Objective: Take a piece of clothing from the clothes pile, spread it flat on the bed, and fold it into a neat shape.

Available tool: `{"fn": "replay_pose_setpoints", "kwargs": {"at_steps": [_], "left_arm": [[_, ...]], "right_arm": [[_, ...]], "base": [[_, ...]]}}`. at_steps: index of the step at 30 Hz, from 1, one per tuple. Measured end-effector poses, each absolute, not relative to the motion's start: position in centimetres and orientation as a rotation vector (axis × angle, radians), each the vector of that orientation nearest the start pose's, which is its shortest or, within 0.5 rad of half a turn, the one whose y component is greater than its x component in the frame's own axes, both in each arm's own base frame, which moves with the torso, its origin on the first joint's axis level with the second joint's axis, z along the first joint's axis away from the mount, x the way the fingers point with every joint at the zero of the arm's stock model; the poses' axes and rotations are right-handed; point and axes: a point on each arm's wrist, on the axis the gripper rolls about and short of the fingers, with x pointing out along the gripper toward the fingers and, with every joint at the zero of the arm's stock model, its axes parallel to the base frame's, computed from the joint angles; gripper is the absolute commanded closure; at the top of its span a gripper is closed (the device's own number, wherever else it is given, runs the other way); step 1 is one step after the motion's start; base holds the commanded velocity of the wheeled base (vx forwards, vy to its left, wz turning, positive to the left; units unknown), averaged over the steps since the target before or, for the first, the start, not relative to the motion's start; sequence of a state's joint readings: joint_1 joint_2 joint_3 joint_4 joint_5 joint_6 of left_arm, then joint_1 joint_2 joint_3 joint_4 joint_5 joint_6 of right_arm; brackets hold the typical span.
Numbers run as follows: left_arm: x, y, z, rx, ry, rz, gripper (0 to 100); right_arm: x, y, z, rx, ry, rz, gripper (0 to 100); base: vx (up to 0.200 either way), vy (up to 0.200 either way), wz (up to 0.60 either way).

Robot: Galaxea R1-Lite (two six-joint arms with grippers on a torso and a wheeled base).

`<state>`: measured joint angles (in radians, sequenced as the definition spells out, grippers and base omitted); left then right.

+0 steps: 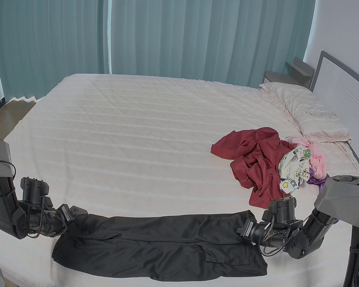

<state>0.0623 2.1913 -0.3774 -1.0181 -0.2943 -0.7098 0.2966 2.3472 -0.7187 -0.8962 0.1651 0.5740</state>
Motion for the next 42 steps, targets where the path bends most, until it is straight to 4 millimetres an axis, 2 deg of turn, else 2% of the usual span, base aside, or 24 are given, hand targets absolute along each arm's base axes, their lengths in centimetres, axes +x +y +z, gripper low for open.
{"fn": "replay_pose_setpoints", "kwargs": {"at_steps": [9, 10, 20, 25, 32, 42], "left_arm": [[27.7, 1.1, -1.6, -0.812, 0.836, 0.07, 0], [27.7, 1.1, -1.6, -0.812, 0.836, 0.07, 0], [27.7, 1.1, -1.6, -0.813, 0.833, 0.069, 0], [27.7, 1.1, -1.6, -0.813, 0.834, 0.072, 0], [27.6, 1.1, -1.7, -0.822, 0.836, 0.077, 0], [27.4, 1.1, -1.6, -0.82, 0.827, 0.095, 0]], "right_arm": [[33.4, 10.0, -3.2, 0.49, 0.839, 0.201, 100], [33.4, 9.9, -3.2, 0.49, 0.841, 0.198, 0], [33.1, 10.1, -3.0, 0.487, 0.839, 0.195, 0], [33.3, 9.9, -2.2, 0.491, 0.806, 0.168, 0], [33.0, 9.3, -0.5, 0.483, 0.757, 0.124, 0], [32.5, 9.6, 0.0, 0.483, 0.746, 0.133, 0]], "base": [[0.0, 0.0, 0.0], [0.0, 0.0, 0.0], [0.0, 0.0, 0.0], [0.0, 0.0, 0.0], [-0.2, 0.0, 0.0], [-0.16, 0.0, 0.0]]}}
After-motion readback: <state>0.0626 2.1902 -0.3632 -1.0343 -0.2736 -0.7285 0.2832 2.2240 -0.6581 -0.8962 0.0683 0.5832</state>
